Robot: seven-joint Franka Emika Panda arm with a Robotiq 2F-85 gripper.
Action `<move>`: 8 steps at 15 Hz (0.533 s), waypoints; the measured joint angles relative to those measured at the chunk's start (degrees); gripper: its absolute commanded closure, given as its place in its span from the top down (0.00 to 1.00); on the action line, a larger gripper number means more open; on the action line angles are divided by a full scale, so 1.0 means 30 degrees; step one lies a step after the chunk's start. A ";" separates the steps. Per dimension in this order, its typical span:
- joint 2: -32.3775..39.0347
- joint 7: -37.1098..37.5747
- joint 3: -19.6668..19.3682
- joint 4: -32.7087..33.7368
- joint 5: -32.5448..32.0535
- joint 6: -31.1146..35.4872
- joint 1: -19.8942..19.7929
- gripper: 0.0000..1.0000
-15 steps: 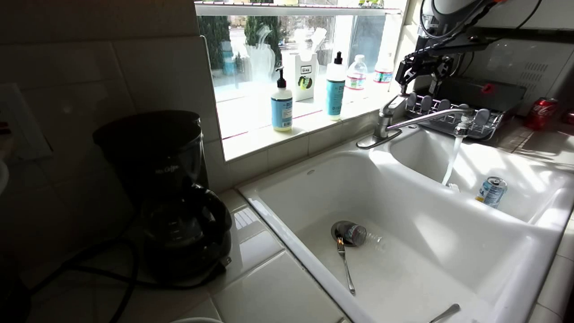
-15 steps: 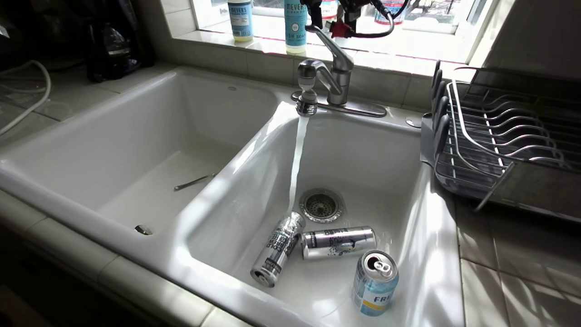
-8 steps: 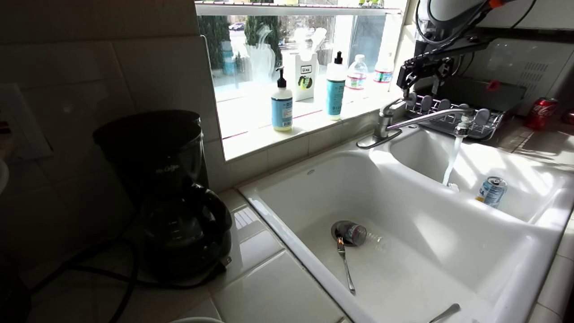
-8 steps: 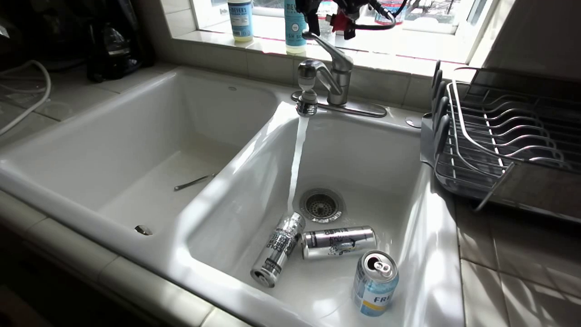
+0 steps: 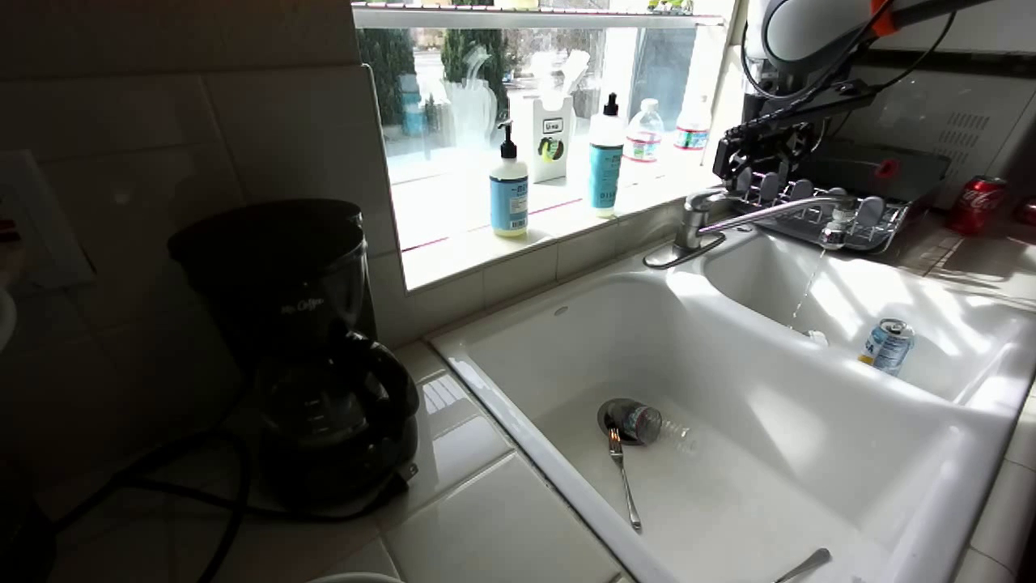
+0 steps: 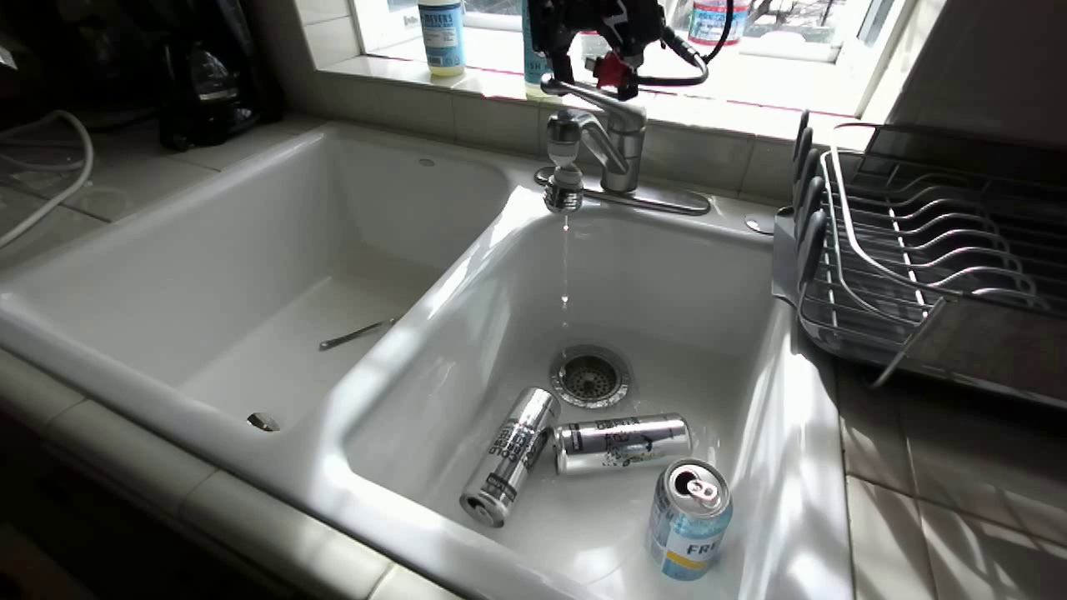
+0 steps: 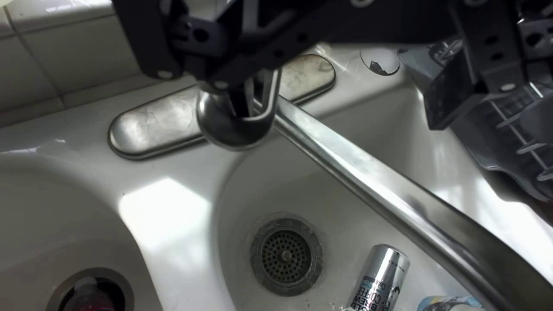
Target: Turn off the tap
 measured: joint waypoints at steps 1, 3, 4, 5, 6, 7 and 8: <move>0.0003 0.0059 -0.0022 -0.0078 -0.0001 0.0137 -0.0005 1.00; -0.0100 0.0139 -0.0091 -0.0215 0.0308 0.0456 -0.0096 1.00; -0.0258 0.0138 -0.0129 -0.0253 0.0619 0.0603 -0.0211 1.00; -0.0499 0.0095 -0.0169 -0.0280 0.1039 0.0737 -0.0360 1.00; -0.0865 -0.0016 -0.0209 -0.0334 0.1481 0.0819 -0.0526 1.00; -0.1370 -0.0255 -0.0263 -0.0411 0.1999 0.0842 -0.0713 1.00; -0.1934 -0.0521 -0.0296 -0.0550 0.2531 0.0862 -0.0909 1.00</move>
